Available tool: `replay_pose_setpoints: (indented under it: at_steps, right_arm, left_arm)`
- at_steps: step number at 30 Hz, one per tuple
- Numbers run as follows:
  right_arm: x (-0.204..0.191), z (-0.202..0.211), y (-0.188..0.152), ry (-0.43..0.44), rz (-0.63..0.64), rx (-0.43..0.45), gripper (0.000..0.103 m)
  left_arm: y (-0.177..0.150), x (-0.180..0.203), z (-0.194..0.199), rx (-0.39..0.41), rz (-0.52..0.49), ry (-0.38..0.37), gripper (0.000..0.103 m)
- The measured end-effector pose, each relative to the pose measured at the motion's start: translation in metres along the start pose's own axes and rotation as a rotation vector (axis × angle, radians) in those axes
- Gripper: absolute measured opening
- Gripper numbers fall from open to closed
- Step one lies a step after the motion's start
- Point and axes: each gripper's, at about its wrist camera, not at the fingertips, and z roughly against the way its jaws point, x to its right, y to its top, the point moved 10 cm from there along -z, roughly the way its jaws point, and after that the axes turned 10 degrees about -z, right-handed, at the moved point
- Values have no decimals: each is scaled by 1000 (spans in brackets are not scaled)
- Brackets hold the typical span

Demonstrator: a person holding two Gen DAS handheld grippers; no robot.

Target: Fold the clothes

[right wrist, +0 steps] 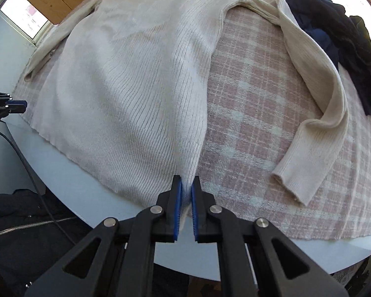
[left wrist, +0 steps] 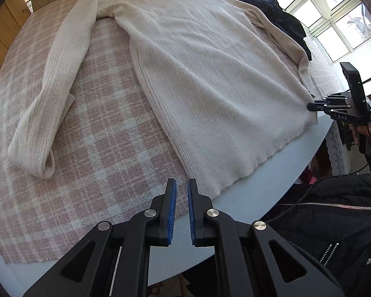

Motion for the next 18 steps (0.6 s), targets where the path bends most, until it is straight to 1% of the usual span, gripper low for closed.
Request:
replay_pose_setpoints:
  at_steps: [2, 4, 7, 8, 10, 11, 12, 14, 15, 17, 18]
  right_arm:
    - [1, 2, 4, 8, -18, 21, 9]
    - [1, 5, 5, 20, -24, 22, 12]
    - [8, 21, 11, 91, -97, 41, 16]
    - [10, 27, 12, 115, -121, 48, 19]
    - [14, 37, 20, 136, -136, 64, 26]
    - [17, 42, 24, 139, -134, 73, 32]
    - [19, 46, 29, 142, -134, 83, 33]
    - [23, 51, 43, 151, -143, 106, 33]
    - [25, 52, 54, 148, -141, 120, 33]
    - [28, 53, 85, 120, -125, 153, 33]
    - [27, 52, 101, 115, -124, 154, 33]
  left_arm:
    - [3, 2, -3, 18, 31, -40, 18]
    - [8, 5, -6, 29, 20, -33, 26]
    - [16, 9, -9, 43, -6, -10, 30]
    - [21, 10, -8, 56, -8, -6, 33]
    - [42, 23, -9, 94, -19, -41, 37]
    - [48, 26, -9, 106, -31, -47, 39]
    - [52, 30, -13, 101, -48, -47, 39]
    - [57, 38, -29, 64, -89, -30, 39]
    - [60, 44, -37, 36, -97, -15, 39]
    - [54, 43, -50, -12, -102, 5, 39]
    - [53, 44, -51, -12, -97, 2, 39]
